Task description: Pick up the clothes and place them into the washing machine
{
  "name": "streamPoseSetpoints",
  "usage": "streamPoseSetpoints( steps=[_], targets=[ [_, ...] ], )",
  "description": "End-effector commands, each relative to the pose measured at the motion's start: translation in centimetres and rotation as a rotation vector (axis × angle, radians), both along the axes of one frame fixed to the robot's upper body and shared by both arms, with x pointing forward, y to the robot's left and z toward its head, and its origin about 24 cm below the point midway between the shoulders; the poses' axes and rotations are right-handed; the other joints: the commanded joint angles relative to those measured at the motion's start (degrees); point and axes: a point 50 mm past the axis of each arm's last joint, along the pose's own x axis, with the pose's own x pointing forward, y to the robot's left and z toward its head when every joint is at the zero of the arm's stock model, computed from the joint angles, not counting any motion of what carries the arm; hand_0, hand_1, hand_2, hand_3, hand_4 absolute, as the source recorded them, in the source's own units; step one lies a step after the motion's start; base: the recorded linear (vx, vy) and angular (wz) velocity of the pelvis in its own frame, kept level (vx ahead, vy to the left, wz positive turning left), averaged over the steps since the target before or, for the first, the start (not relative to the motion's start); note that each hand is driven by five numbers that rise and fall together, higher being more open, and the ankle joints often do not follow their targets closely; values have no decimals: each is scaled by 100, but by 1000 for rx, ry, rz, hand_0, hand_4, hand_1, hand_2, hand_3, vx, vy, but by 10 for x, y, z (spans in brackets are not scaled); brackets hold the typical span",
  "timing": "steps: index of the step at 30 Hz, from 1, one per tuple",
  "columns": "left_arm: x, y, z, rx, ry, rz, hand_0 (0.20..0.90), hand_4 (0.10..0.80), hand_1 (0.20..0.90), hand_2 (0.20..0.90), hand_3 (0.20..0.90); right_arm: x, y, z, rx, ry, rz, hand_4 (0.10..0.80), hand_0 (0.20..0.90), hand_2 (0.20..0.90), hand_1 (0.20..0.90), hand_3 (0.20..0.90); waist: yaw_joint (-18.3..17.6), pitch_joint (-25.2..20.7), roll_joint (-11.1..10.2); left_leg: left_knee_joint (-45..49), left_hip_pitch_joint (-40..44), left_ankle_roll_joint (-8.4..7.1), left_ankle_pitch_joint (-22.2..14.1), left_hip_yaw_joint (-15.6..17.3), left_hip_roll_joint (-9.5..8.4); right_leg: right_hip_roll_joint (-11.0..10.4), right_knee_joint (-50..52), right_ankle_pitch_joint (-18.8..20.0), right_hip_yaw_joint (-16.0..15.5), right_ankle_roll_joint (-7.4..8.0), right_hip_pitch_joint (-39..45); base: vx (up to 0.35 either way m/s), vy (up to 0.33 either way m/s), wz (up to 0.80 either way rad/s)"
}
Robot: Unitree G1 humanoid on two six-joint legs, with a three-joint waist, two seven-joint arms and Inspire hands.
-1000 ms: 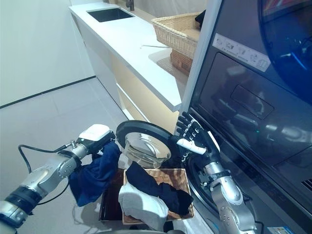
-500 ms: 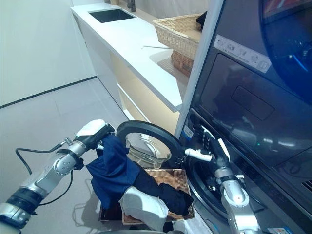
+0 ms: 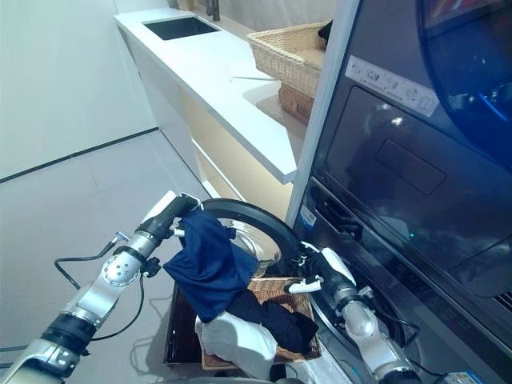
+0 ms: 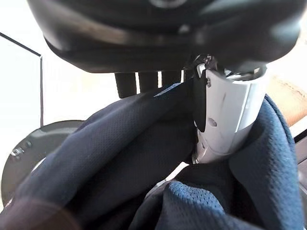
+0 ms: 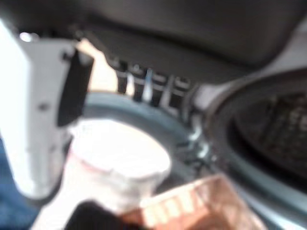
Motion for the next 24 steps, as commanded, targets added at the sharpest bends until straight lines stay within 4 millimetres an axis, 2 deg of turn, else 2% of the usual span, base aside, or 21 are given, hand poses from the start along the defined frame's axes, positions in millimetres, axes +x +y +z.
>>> streamPoseSetpoints(
  steps=[1, 2, 9, 20, 24],
  targets=[
    [24, -14, 48, -125, -206, -36, 200, 300, 200, 200, 200, 33, 18, 32, 143, -158, 80, 800, 900, 900, 900, 900, 176, -476, -108, -30, 74, -307, -307, -83, -163, -6, 119, 103, -195, -55, 68, 0, 0, 0],
    [24, -14, 48, -125, -207, -36, 200, 300, 200, 200, 200, 33, 18, 32, 144, -158, 81, 800, 900, 900, 900, 900, 174, -475, -108, -30, 74, -307, -307, -83, -164, -6, 119, 103, -194, -55, 68, 0, 0, 0],
    [24, -35, 45, -194, -182, -97, 200, 300, 200, 200, 200, 43, 53, 27, 306, -101, 143, 800, 900, 900, 900, 900, 223, -464, -93, -32, 73, -305, -294, -88, -161, -14, 111, 112, -198, -57, 73, 1, -1, 1],
    [21, -46, 41, -266, -148, -141, 200, 300, 200, 200, 200, 48, 76, 24, 433, -48, 176, 800, 900, 900, 900, 900, 273, -465, -83, -38, 70, -307, -286, -94, -165, -15, 101, 120, -236, -59, 72, 2, 0, 1],
    [18, -48, 33, -326, -106, -146, 200, 300, 200, 200, 200, 47, 86, 19, 569, 11, 158, 800, 900, 900, 900, 900, 281, -460, -84, -36, 70, -312, -284, -90, -166, -18, 102, 121, -236, -64, 71, 0, 0, 0]
  ],
)
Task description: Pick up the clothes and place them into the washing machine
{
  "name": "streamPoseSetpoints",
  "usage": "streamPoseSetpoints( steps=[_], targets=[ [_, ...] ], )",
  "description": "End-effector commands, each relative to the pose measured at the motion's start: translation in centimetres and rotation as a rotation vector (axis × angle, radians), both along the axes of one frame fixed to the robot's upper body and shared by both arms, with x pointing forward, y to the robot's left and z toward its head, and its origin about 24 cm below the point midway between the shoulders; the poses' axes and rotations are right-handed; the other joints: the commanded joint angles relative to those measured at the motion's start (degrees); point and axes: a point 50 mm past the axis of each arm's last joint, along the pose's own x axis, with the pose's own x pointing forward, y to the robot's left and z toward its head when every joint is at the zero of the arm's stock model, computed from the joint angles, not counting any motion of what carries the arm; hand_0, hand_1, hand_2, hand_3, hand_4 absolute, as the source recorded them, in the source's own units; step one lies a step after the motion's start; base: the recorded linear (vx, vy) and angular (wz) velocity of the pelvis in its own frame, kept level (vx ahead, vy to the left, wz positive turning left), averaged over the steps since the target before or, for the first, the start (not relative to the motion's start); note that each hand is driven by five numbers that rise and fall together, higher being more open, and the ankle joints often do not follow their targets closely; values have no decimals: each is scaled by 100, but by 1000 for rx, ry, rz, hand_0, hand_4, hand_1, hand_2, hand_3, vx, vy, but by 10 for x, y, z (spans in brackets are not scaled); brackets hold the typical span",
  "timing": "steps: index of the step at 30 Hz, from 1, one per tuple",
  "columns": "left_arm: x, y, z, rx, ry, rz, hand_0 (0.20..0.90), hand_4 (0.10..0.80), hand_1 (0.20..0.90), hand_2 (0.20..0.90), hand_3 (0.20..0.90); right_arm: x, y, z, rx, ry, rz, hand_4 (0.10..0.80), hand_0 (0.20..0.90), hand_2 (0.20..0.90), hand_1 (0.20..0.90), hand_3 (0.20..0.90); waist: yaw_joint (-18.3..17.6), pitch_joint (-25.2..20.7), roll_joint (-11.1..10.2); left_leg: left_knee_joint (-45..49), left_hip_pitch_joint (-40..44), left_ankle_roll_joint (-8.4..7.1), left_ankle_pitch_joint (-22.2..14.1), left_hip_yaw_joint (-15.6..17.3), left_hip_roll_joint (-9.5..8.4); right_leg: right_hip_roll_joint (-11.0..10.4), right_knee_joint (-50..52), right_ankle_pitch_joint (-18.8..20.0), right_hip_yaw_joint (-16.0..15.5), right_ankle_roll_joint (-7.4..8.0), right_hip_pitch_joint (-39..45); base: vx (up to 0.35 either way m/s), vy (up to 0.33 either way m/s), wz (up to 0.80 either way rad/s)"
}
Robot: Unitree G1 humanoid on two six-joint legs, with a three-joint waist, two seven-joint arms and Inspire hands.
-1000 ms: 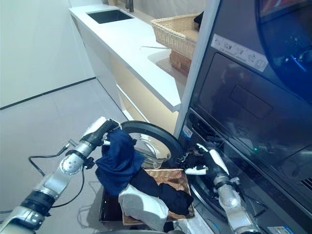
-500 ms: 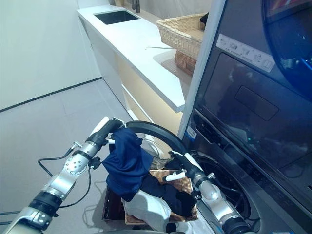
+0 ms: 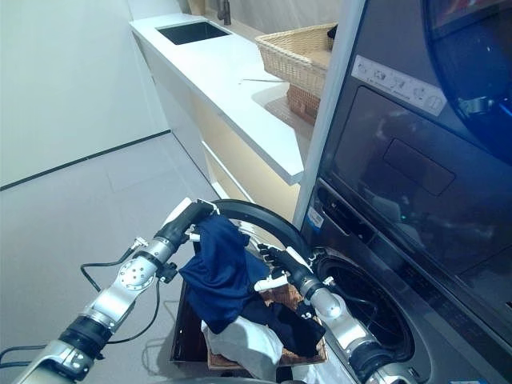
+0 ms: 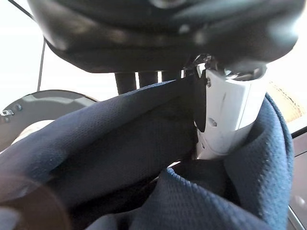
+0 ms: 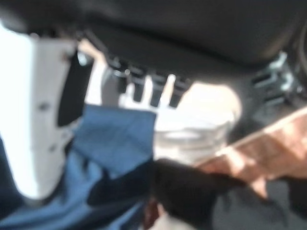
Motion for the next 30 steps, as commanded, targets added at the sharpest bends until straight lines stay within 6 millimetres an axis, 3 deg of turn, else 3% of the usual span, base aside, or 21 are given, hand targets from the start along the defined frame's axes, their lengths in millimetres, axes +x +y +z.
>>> streamPoseSetpoints(
  steps=[1, 17, 30],
  targets=[
    [21, -19, 41, -166, -176, -71, 200, 300, 200, 200, 200, 26, 33, 27, 244, -110, 23, 800, 900, 900, 900, 900, 168, -484, -220, -38, -9, -316, -284, -60, -170, -24, 101, 137, -220, -47, -22, 0, 0, 0],
    [15, -33, 21, -457, -33, -109, 200, 300, 200, 200, 200, 28, 52, 27, 452, -38, 17, 800, 900, 900, 900, 900, 168, -433, -214, -35, -74, -316, -278, -53, -175, -36, 119, 150, -202, -50, -100, 0, 0, 0],
    [12, -44, 4, -660, 67, -95, 200, 300, 200, 200, 200, 30, 56, 30, 589, -10, 0, 800, 900, 900, 900, 900, 150, -397, -199, -28, -90, -312, -297, -40, -186, -40, 119, 137, -192, -48, -127, 3, 1, -1]
  ],
)
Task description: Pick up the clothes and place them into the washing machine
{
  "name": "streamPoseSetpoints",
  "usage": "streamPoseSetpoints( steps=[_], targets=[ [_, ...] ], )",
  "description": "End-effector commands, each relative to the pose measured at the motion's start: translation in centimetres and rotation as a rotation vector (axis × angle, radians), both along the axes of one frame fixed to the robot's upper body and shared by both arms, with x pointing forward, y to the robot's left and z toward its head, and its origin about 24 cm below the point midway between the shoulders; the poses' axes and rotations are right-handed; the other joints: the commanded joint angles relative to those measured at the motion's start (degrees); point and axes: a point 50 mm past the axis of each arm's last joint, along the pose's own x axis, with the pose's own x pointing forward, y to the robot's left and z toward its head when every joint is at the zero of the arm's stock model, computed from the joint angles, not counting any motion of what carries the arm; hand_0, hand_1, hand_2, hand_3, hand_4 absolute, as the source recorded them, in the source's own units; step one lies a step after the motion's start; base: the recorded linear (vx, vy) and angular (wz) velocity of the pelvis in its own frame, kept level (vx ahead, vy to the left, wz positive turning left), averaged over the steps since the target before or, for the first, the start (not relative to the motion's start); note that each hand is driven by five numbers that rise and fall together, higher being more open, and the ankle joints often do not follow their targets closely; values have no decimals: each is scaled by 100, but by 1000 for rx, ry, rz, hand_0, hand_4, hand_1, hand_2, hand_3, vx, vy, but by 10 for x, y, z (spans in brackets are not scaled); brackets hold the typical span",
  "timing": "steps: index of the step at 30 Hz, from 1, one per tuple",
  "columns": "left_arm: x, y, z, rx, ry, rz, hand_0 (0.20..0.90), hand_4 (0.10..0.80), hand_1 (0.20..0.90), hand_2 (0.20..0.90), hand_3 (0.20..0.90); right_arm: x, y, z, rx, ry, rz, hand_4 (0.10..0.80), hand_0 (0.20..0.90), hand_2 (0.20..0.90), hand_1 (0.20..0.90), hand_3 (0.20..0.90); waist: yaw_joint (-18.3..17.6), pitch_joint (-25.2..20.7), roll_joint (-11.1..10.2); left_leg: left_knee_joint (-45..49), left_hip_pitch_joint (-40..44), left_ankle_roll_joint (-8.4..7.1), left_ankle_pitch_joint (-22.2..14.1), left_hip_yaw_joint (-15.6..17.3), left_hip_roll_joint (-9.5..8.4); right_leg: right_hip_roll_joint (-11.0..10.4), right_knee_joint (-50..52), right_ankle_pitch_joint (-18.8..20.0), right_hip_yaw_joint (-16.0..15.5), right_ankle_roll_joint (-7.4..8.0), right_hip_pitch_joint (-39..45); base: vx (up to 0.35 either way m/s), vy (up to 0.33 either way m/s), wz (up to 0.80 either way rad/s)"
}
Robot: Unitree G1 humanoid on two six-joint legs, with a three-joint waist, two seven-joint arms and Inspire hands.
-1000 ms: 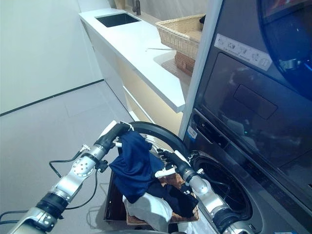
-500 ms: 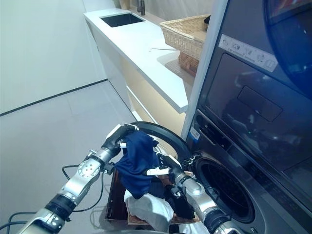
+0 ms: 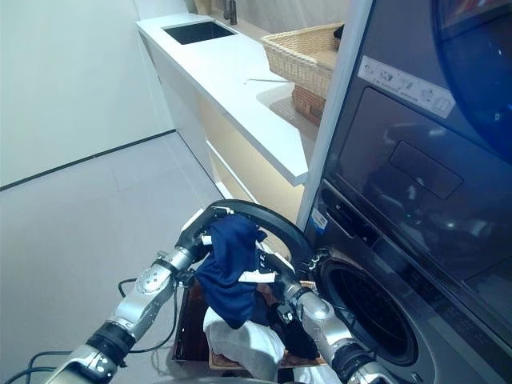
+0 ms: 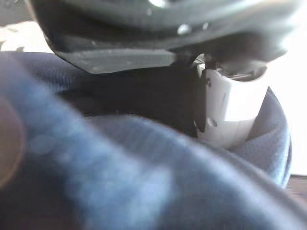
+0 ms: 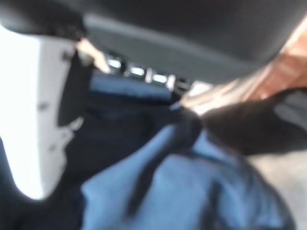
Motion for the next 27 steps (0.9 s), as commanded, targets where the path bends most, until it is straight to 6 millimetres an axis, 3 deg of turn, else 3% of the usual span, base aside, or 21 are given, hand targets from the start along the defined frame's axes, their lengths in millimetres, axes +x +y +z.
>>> streamPoseSetpoints(
  steps=[1, 11, 22, 23, 24, 25, 26, 27],
  targets=[
    [22, -11, 34, -151, -178, -1, 200, 300, 200, 200, 200, 34, 26, 40, 177, -194, 31, 800, 900, 900, 900, 900, 38, -374, -218, -30, -75, -313, -299, -8, -190, -47, 96, 138, -187, -45, -111, 0, 0, 0],
    [22, -16, 35, -184, -175, -36, 200, 300, 200, 200, 200, 36, 33, 46, 212, -204, 87, 800, 900, 900, 900, 900, 57, -362, -209, -35, -66, -316, -311, 2, -189, -52, 81, 131, -181, -42, -97, 0, 0, 0],
    [22, -16, 35, -190, -179, -37, 200, 300, 200, 200, 200, 36, 54, 54, 178, -246, 228, 800, 900, 900, 900, 900, 104, -381, -248, -46, -44, -324, -319, -14, -179, -40, 50, 128, -201, -40, -63, 0, 0, 0],
    [22, -17, 35, -192, -180, -37, 200, 300, 200, 200, 200, 35, 56, 55, 175, -247, 243, 727, 798, 798, 798, 798, 105, -383, -248, -46, -40, -326, -320, -15, -179, -39, 52, 125, -202, -41, -62, 0, 0, 0],
    [21, -17, 35, -193, -180, -38, 200, 300, 200, 200, 200, 35, 57, 55, 175, -251, 252, 537, 532, 532, 532, 532, 106, -384, -249, -46, -36, -327, -320, -14, -178, -40, 47, 124, -204, -41, -53, 0, 0, 0],
    [22, -17, 35, -192, -181, -37, 200, 300, 200, 200, 200, 35, 58, 55, 170, -248, 255, 531, 524, 524, 524, 524, 110, -384, -251, -46, -37, -327, -320, -16, -178, -37, 50, 125, -202, -40, -55, 0, 0, 0],
    [22, -17, 36, -193, -183, -40, 200, 300, 200, 200, 200, 34, 60, 55, 171, -249, 266, 300, 200, 200, 200, 200, 112, -382, -252, -46, -31, -328, -321, -18, -178, -34, 50, 124, -200, -40, -51, 0, 0, 0],
    [22, -17, 37, -194, -186, -39, 200, 300, 200, 200, 200, 34, 62, 55, 172, -248, 279, 300, 200, 200, 200, 200, 113, -381, -254, -46, -30, -330, -322, -19, -178, -33, 51, 122, -201, -41, -51, 0, 0, 0]
  ],
)
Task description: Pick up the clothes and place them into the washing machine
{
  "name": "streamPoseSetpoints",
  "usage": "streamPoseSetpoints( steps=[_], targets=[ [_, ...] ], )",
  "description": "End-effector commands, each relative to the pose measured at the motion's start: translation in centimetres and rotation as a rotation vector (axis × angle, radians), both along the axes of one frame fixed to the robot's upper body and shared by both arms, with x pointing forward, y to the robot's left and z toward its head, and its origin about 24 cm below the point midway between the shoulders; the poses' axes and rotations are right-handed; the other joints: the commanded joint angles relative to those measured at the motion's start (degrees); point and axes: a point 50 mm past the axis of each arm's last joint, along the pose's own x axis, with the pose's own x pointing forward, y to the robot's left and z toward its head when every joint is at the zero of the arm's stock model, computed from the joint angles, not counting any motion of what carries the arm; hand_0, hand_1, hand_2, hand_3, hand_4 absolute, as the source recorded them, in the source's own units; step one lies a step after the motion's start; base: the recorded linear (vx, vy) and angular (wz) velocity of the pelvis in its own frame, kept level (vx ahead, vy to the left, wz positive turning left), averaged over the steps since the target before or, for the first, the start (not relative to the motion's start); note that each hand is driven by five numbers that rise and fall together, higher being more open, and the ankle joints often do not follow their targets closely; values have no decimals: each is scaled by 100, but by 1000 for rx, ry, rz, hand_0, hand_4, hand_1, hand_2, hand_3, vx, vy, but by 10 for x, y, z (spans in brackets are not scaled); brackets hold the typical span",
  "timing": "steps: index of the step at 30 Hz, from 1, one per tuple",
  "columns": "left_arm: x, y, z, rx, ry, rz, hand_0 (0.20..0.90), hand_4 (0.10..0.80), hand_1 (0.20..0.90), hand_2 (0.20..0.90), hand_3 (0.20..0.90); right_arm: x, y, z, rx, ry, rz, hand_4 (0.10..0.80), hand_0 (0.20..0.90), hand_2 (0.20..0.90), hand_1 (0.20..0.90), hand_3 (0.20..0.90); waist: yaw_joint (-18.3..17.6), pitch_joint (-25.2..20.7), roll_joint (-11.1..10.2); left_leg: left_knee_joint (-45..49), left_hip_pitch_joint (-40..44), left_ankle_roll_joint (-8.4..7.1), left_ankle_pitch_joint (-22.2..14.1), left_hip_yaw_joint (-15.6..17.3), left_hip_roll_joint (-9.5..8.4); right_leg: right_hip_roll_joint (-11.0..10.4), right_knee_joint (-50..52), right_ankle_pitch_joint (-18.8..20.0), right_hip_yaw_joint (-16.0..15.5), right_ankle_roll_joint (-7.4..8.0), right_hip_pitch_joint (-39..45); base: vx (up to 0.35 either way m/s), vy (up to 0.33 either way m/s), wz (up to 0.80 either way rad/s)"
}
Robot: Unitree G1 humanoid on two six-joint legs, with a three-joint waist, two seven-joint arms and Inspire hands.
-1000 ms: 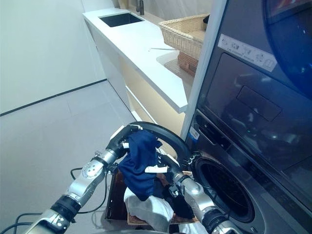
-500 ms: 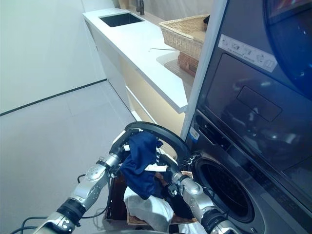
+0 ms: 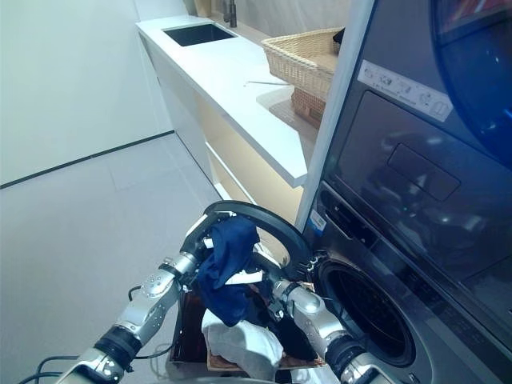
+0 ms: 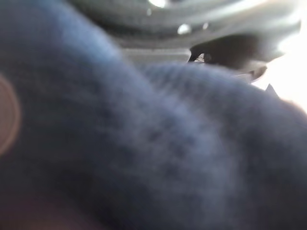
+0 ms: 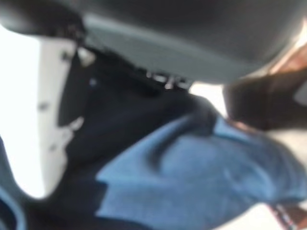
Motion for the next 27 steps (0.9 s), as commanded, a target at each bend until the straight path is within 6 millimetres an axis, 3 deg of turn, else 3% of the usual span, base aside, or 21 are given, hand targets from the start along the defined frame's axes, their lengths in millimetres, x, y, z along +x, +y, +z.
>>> streamPoseSetpoints(
  steps=[1, 20, 26, 27],
  targets=[
    [26, -13, 42, -112, -224, -11, 200, 300, 200, 200, 200, 28, 35, 46, 123, -214, 117, 300, 200, 200, 200, 200, 105, -316, -184, -46, -14, -330, -321, -29, -177, -33, 51, 121, -211, -41, -31, 0, 0, 0],
    [27, -7, 40, -97, -223, 11, 200, 300, 200, 200, 200, 27, 25, 43, 154, -193, 74, 300, 200, 200, 200, 200, 68, -340, -210, -46, 35, -333, -346, 10, -156, -21, 46, 105, -187, -36, 4, 0, 0, 0],
    [27, 4, 37, -84, -221, 69, 200, 300, 200, 200, 200, 26, -4, 33, 132, -169, -70, 300, 200, 200, 200, 200, 35, -358, -209, -46, 39, -335, -356, 13, -158, -18, 42, 103, -187, -31, 7, 0, 0, 0],
    [26, 12, 35, -70, -219, 111, 200, 300, 200, 200, 200, 24, -24, 26, 94, -159, -160, 300, 200, 200, 200, 200, 6, -362, -208, -46, 44, -338, -361, 21, -158, -17, 42, 102, -184, -27, 9, 0, 0, 0]
  ],
)
